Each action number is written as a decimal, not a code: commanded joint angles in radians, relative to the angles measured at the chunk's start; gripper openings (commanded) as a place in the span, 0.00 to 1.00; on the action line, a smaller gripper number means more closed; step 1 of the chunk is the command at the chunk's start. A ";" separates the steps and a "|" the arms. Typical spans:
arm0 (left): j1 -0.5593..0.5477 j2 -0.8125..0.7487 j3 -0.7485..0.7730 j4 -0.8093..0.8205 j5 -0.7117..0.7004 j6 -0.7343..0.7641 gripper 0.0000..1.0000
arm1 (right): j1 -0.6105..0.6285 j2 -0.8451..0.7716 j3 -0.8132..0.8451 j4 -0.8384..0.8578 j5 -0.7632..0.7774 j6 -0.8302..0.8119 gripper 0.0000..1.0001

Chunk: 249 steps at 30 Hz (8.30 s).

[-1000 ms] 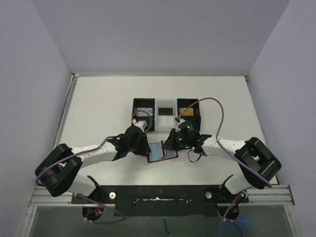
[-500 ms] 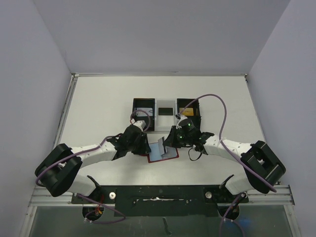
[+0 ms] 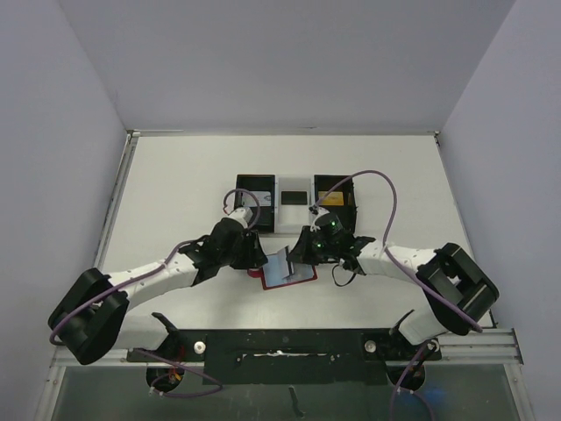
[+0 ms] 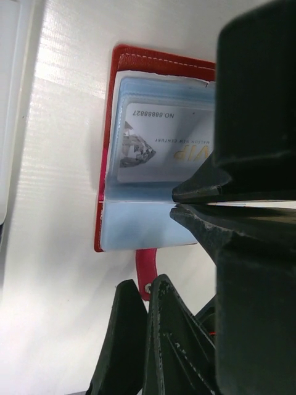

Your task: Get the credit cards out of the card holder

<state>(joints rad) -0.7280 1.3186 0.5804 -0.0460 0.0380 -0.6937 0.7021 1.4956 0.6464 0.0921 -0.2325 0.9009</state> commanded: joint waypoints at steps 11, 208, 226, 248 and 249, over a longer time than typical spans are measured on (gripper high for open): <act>0.105 -0.211 -0.001 -0.054 -0.082 0.065 0.71 | 0.013 -0.155 -0.084 0.219 0.016 -0.057 0.00; 0.480 -0.484 0.167 -0.273 0.016 0.312 0.76 | 0.068 0.018 0.368 0.139 0.382 -0.704 0.44; -0.011 -0.224 0.000 0.162 -0.006 -0.091 0.66 | -0.004 -0.333 -0.035 -0.124 0.218 -0.216 0.39; -0.055 0.058 -0.068 0.481 0.008 -0.312 0.49 | -0.011 -0.114 -0.008 -0.135 0.125 -0.208 0.26; -0.057 0.068 -0.067 0.490 0.009 -0.313 0.48 | -0.012 -0.108 -0.006 -0.139 0.131 -0.209 0.26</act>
<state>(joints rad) -0.7761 1.3647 0.4961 0.3187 0.0349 -0.9817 0.6941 1.3643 0.5976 -0.0559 -0.1017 0.7116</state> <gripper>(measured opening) 0.497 0.269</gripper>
